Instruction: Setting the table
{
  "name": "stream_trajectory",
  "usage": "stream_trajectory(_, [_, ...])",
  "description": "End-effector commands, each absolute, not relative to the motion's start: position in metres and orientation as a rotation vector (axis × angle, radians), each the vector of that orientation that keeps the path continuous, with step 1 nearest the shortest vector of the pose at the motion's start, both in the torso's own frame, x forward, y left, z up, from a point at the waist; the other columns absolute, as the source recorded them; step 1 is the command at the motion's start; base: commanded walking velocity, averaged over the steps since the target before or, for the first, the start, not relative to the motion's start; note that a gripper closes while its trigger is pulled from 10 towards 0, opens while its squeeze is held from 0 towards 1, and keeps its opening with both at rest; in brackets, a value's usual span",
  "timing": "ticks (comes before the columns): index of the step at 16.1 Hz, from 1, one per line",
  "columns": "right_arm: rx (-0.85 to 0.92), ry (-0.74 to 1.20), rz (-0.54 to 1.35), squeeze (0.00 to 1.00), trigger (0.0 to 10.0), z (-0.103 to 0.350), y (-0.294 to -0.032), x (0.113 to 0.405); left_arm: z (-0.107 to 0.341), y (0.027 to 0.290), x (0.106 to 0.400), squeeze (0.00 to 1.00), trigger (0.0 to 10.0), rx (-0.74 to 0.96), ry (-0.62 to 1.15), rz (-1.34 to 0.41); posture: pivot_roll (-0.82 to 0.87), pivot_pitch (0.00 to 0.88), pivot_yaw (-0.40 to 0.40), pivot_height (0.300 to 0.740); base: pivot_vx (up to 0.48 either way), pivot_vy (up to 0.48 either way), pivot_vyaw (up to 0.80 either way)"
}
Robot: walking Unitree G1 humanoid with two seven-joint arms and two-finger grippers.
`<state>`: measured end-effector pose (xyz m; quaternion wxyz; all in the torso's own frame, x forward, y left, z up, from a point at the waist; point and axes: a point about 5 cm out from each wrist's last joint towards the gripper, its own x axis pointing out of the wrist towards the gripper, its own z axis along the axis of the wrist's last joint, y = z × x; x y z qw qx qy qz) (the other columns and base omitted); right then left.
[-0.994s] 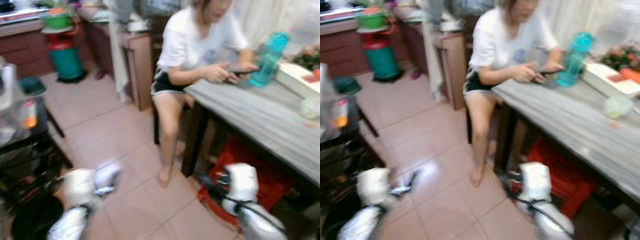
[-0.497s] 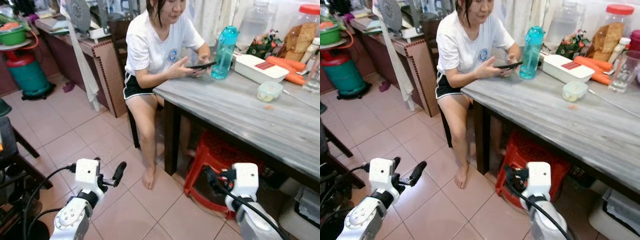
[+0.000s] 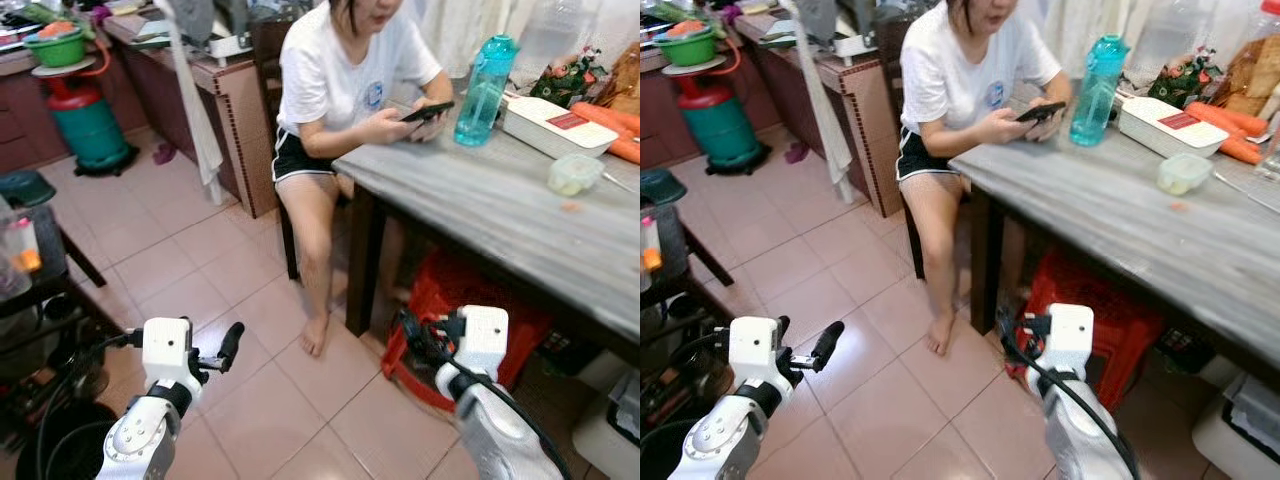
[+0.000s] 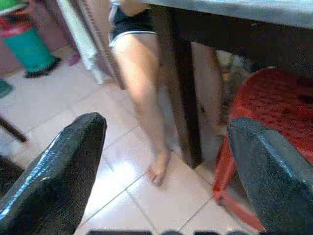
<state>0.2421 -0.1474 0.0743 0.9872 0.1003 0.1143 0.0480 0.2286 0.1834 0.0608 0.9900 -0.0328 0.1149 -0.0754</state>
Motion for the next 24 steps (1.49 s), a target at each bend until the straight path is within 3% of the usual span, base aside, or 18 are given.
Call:
stream_trajectory(1, [0.204,0.237,0.081,0.00,10.0,0.072,-0.150,0.242,0.068,0.180,0.235,0.00,10.0,-0.055,0.213,-0.158,0.02,0.000,0.055,0.740,-0.345,0.000,0.00])
stream_trajectory(5, [0.201,0.232,0.058,0.00,10.0,0.073,-0.153,0.249,0.073,0.182,0.242,0.00,10.0,-0.069,0.197,-0.131,0.03,0.000,0.059,0.740,-0.350,0.000,-0.13])
stream_trajectory(15, [0.210,0.202,-0.001,0.00,10.0,0.076,-0.159,0.253,0.078,0.176,0.253,0.00,10.0,-0.076,0.179,-0.179,0.00,0.000,0.088,0.740,-0.345,0.000,-0.78])
stream_trajectory(24, [0.201,0.187,-0.021,0.00,10.0,0.076,-0.161,0.253,0.093,0.167,0.251,0.00,10.0,-0.133,0.122,-0.276,0.02,0.000,0.098,0.740,0.000,0.000,0.00])
